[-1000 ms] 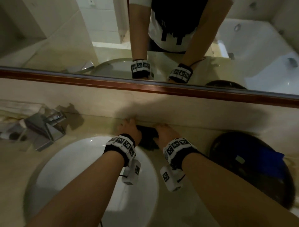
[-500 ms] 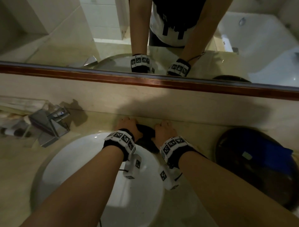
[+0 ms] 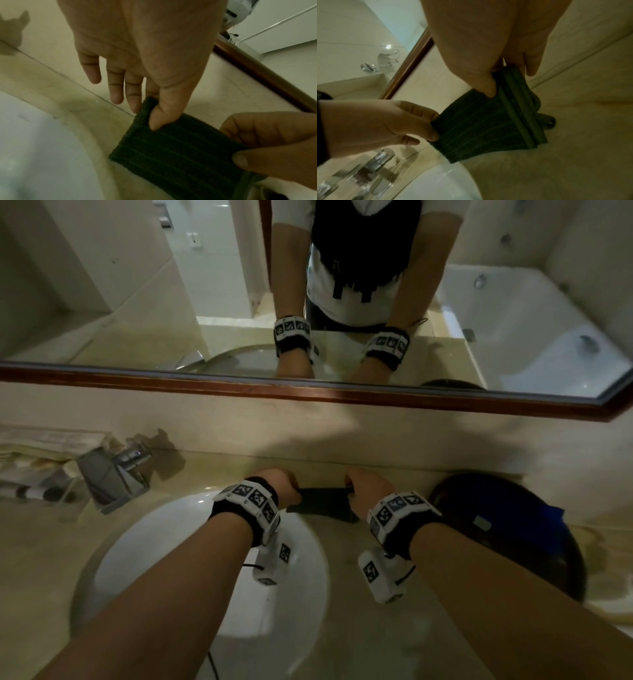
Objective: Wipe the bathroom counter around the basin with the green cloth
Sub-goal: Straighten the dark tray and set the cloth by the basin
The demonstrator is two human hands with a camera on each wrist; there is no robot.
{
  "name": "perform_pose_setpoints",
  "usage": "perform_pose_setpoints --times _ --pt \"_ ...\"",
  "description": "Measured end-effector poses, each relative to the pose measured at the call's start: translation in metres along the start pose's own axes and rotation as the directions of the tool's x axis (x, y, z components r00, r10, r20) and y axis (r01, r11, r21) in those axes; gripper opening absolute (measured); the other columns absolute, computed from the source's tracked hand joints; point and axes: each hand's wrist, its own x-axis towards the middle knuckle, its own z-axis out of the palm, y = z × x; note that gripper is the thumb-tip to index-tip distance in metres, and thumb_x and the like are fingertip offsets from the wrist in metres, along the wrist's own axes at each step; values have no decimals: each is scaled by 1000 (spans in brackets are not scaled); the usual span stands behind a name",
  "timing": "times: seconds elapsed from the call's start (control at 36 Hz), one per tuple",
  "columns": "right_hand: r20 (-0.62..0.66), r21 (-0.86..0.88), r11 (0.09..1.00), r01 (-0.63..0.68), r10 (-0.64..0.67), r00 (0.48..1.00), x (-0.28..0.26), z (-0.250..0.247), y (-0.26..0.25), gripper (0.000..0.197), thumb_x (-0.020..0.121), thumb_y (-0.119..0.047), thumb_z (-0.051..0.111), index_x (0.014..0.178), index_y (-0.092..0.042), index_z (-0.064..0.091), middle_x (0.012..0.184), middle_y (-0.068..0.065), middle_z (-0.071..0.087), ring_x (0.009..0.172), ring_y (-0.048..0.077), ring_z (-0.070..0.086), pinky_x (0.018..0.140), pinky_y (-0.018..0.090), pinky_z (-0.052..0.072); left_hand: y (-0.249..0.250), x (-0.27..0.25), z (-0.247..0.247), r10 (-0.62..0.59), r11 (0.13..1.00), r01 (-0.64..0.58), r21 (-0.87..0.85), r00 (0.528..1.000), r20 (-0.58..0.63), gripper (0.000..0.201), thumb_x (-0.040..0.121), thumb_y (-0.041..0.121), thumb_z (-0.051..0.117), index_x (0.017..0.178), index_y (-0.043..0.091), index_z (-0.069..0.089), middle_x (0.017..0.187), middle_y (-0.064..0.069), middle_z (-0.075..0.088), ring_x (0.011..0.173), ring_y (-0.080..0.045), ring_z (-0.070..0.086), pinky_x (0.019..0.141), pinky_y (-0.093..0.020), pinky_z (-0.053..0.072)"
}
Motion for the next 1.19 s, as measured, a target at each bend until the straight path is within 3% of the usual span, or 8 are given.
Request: perform_pose_setpoints --times 0.11,0.22,0.33,0.42,0.5,0.64,0.94,1.19 --pt "-86 26 999 -44 46 995 -24 -18 27 18 95 -18 50 111 -12 58 110 10 62 92 24 59 75 27 48 29 -15 -2 48 998 -50 -43 997 -52 26 92 34 57 109 16 65 104 -7 65 94 -24 62 79 -33 52" --pt "-123 -1 997 -71 71 990 -54 -41 56 25 98 -21 49 119 -10 59 116 10 62 100 25 59 80 26 47 68 -26 -1 104 990 -110 -87 992 -70 26 93 33 57 111 15 62 106 -8 65 90 -23 59 77 -32 50" --pt "-142 25 992 -120 123 982 -83 -61 92 24 97 -22 53 118 -13 61 116 9 63 101 24 60 86 30 49 111 -35 4 164 980 -170 -106 985 -61 29 94 29 56 118 15 58 111 -8 62 98 -24 60 86 -35 52" --pt "-163 21 987 -157 158 974 -107 -74 121 25 96 -20 52 120 -17 59 120 4 62 105 22 58 84 25 44 143 -41 11 213 971 -217 -101 976 -53 32 95 29 55 125 18 55 116 -6 60 102 -24 59 90 -37 53" --pt "-159 3 975 -221 219 963 -130 -83 150 28 98 -19 50 125 -16 55 128 6 57 114 24 54 92 29 41 177 -44 20 271 959 -273 -76 962 -39 36 97 27 52 131 16 53 125 -8 58 110 -25 57 92 -34 49" --pt "-156 45 946 -322 325 933 -160 -84 193 26 98 -18 50 124 -17 54 126 6 57 111 26 55 85 28 41 225 -47 43 346 935 -346 -73 938 -22 36 99 27 50 129 9 56 129 -12 59 116 -28 55 86 -29 41" --pt "-107 45 935 -352 355 929 -182 -57 243 24 99 -18 45 120 -11 56 117 11 60 105 28 57 80 28 42 266 -22 95 320 947 -320 -20 947 15 44 97 31 52 134 8 42 131 -12 53 113 -27 54 79 -28 40" --pt "-146 61 941 -333 338 930 -158 -39 264 24 98 -20 47 121 -14 53 112 9 62 99 24 59 76 27 42 281 -1 107 212 977 -213 29 976 42 53 100 26 48 145 6 30 143 -17 45 126 -33 49 103 -40 43"
